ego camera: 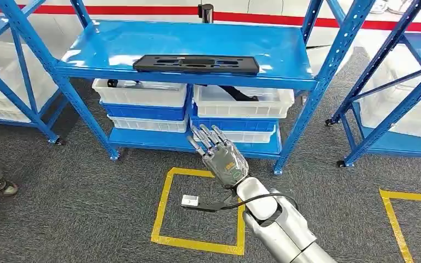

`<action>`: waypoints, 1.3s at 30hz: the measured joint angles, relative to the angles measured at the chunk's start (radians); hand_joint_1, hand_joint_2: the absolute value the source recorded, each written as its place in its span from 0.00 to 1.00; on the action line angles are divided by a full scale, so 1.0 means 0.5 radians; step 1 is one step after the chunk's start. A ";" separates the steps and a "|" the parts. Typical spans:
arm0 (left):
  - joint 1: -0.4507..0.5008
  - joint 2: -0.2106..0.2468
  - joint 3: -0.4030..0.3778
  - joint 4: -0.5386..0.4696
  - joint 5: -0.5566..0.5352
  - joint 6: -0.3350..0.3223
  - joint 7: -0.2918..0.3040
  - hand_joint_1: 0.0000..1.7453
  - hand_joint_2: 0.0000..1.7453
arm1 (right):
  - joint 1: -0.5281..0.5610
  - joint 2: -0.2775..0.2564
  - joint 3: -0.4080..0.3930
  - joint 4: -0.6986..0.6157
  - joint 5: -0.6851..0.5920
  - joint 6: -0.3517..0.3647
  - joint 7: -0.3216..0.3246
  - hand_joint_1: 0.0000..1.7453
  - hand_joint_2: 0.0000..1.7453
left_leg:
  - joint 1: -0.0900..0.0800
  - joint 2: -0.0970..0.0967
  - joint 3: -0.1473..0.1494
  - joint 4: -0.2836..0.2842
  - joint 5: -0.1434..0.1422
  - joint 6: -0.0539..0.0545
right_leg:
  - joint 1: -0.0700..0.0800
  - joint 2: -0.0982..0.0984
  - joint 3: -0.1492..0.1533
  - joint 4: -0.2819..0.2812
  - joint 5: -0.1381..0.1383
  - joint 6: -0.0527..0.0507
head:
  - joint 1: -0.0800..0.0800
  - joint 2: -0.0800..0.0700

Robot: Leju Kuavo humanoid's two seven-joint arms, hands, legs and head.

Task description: Take the parts from the cabinet and place them on the table.

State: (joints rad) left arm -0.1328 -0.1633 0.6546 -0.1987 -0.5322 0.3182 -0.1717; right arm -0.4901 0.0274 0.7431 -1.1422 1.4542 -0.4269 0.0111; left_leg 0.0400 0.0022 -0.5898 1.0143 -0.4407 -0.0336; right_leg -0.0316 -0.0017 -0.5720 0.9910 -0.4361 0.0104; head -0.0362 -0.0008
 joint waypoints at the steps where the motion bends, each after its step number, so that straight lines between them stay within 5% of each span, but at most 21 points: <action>1: -0.001 -0.003 0.000 0.002 -0.001 0.002 0.002 0.00 0.00 | -0.007 0.002 0.000 0.002 0.000 0.000 -0.002 0.00 1.00 | -0.023 -0.021 0.012 -0.023 -0.025 0.015 | 0.019 0.003 -0.009 0.004 -0.002 0.024 | -0.005 0.000; 2: -0.002 -0.003 0.000 0.002 -0.001 0.004 0.002 0.00 0.00 | -0.012 0.008 0.002 0.003 0.000 0.000 -0.006 0.00 1.00 | -0.017 -0.024 0.021 -0.029 -0.009 0.042 | 0.032 0.002 -0.016 0.016 -0.009 0.025 | 0.004 0.000; 10: 0.001 0.005 0.033 0.002 0.022 0.011 -0.004 0.00 0.00 | -0.053 0.012 0.007 0.005 -0.015 0.019 -0.021 0.00 1.00 | -0.067 -0.033 0.014 -0.026 -0.007 0.095 | 0.016 0.001 -0.004 -0.020 0.014 0.056 | 0.008 0.000; 19: -0.013 0.017 0.040 0.002 0.023 0.033 -0.004 0.00 0.00 | -0.055 0.012 0.007 0.004 -0.030 0.018 -0.021 0.00 1.00 | -0.073 -0.033 0.013 -0.025 -0.006 0.102 | 0.010 0.002 -0.003 -0.026 0.022 0.083 | 0.007 0.000; 31: -0.014 0.017 0.074 0.002 0.045 0.034 -0.024 0.00 0.00 | -0.056 0.018 0.009 0.004 -0.030 0.021 -0.021 0.00 1.00 | -0.071 -0.033 0.012 -0.025 -0.004 0.103 | 0.013 0.002 -0.004 -0.023 0.022 0.083 | 0.008 0.000; 39: -0.022 -0.007 0.114 0.002 0.074 0.077 -0.041 0.00 0.00 | -0.119 0.146 0.042 0.035 -0.036 0.043 -0.019 0.00 1.00 | -0.071 -0.031 0.012 -0.025 -0.004 0.104 | 0.013 0.002 -0.006 -0.024 0.022 0.083 | 0.007 0.000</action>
State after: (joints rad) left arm -0.1436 -0.1667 0.7114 -0.1976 -0.4951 0.3567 -0.1923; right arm -0.5499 0.1007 0.7641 -1.1246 1.4363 -0.4052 0.0016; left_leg 0.0044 -0.0134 -0.5838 1.0017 -0.4427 0.0183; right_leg -0.0252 -0.0005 -0.5750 0.9793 -0.4251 0.0521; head -0.0328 -0.0008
